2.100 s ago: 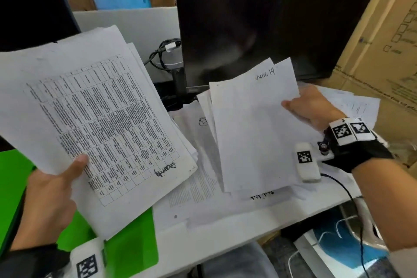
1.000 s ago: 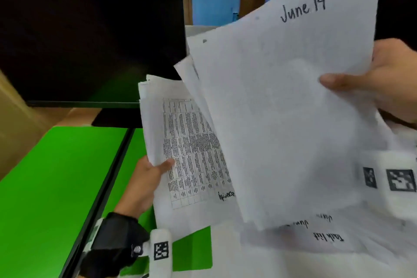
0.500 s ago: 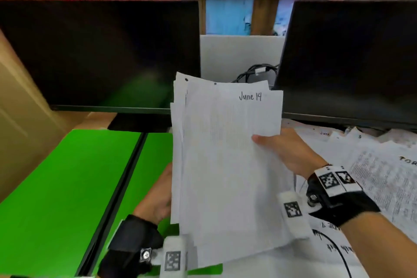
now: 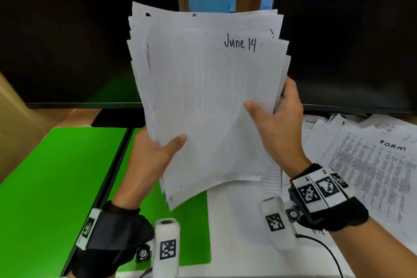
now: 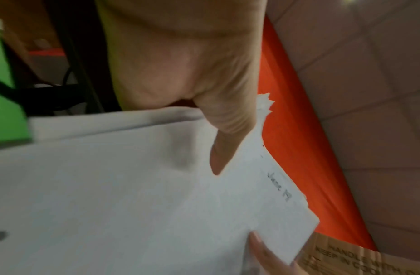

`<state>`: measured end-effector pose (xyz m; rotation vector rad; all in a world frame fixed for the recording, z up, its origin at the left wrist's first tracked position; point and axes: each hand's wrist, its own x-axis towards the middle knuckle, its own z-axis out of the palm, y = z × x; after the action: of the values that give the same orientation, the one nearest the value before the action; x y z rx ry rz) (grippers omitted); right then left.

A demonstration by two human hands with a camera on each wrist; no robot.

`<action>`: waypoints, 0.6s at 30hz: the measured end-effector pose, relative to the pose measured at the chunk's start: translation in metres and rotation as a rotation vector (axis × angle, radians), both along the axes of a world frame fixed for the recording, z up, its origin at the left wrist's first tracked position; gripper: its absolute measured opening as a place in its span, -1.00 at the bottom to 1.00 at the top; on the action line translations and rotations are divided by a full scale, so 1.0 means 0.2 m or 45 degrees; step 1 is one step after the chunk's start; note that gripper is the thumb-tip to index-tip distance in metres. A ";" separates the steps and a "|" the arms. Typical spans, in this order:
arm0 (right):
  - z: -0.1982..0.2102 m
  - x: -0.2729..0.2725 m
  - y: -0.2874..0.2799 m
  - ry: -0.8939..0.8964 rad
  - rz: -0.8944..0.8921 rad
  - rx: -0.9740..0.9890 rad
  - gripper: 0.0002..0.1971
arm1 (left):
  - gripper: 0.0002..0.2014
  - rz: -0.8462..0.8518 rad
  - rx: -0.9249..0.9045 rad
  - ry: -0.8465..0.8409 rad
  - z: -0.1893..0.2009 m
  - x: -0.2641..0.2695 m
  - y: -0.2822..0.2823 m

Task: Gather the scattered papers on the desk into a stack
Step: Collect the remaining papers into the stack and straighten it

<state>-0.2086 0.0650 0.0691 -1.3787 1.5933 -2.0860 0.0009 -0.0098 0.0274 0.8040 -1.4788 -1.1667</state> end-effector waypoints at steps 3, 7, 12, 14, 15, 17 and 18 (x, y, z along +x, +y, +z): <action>-0.15 -0.02 0.02 0.022 0.024 0.214 -0.50 | -0.57 -0.134 0.088 0.032 -0.10 0.04 -0.03; -0.35 -0.08 0.05 0.182 0.160 0.529 -0.62 | -0.68 -0.108 0.107 -0.011 -0.22 0.02 -0.06; -0.38 -0.47 0.16 0.502 -0.142 0.940 -0.56 | -0.75 0.074 -0.017 -0.058 -0.22 -0.02 -0.08; -0.40 -0.74 0.25 0.581 -0.542 1.261 -0.46 | -0.76 0.110 -0.036 -0.038 -0.22 -0.02 -0.08; -0.42 -0.86 0.31 0.568 -0.758 1.482 -0.40 | -0.76 0.115 -0.039 -0.029 -0.22 -0.03 -0.07; -0.45 -1.04 0.44 0.382 -1.098 1.888 -0.27 | -0.76 0.116 -0.048 -0.025 -0.22 -0.04 -0.06; -0.47 -1.11 0.51 0.263 -1.169 2.027 -0.19 | -0.76 0.117 -0.046 -0.020 -0.22 -0.05 -0.06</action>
<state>-0.4301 0.1669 -0.0245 -0.2092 3.0393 -0.1456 -0.0094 -0.0208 -0.0157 0.8493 -1.4565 -1.0643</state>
